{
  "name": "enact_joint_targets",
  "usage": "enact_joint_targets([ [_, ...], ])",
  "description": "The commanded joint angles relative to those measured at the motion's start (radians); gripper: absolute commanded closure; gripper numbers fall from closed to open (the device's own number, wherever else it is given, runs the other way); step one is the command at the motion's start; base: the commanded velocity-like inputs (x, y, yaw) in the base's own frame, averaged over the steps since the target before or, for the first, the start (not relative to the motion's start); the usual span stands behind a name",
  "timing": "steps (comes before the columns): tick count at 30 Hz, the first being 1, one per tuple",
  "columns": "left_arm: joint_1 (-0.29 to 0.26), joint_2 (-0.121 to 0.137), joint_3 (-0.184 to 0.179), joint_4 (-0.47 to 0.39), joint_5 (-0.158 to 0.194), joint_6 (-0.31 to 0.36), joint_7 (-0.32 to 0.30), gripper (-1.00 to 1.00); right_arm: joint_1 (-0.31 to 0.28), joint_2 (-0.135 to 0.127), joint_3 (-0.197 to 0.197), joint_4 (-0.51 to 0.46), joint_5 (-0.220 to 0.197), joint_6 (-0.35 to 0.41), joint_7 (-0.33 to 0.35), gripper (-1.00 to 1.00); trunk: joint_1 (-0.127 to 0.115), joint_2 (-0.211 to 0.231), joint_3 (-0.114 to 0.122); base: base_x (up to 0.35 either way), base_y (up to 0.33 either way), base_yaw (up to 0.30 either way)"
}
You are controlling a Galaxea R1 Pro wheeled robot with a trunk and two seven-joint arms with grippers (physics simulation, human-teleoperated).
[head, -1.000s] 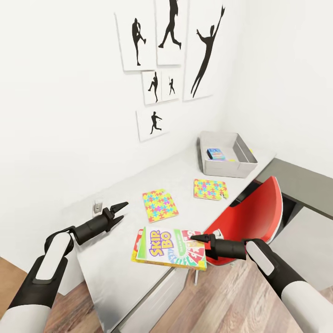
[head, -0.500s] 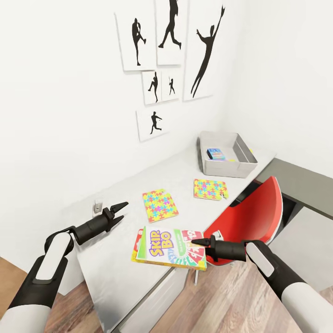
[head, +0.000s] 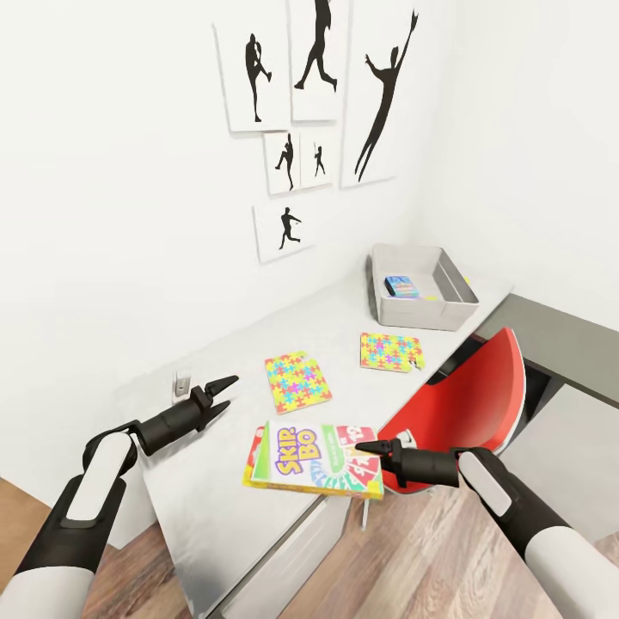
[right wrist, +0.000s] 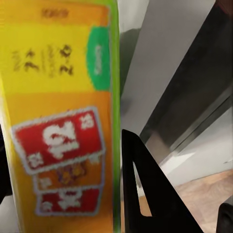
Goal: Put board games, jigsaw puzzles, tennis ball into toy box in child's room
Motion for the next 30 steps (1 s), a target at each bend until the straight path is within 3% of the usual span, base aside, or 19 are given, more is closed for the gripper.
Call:
enact_joint_targets([
  [1, -0.001, 0.0, 0.002, 0.001, -0.004, 0.004, -0.006, -1.0, -0.001, -0.002, 0.002, 0.0, 0.004, 0.0, 0.005, 1.0, 0.0, -0.001, -0.001, 0.0, 0.0, 0.0],
  [9, 0.001, 0.0, 0.001, 0.004, -0.008, -0.001, -0.008, -1.0, -0.001, -0.009, -0.001, -0.007, 0.0, 0.038, 0.007, 1.0, 0.0, -0.001, -0.001, 0.0, 0.0, 0.0],
  [21, 0.002, -0.001, -0.004, 0.011, -0.013, -0.006, -0.007, -1.0, 0.0, -0.021, -0.002, -0.058, -0.001, 0.038, 0.016, 1.0, 0.0, -0.001, -0.001, 0.0, 0.0, 0.0],
  [30, 0.003, -0.002, -0.006, 0.005, -0.007, -0.006, -0.018, -1.0, 0.001, -0.048, -0.002, -0.143, -0.001, 0.038, 0.017, 1.0, -0.034, 0.062, 0.027, 0.0, 0.0, 0.0],
])
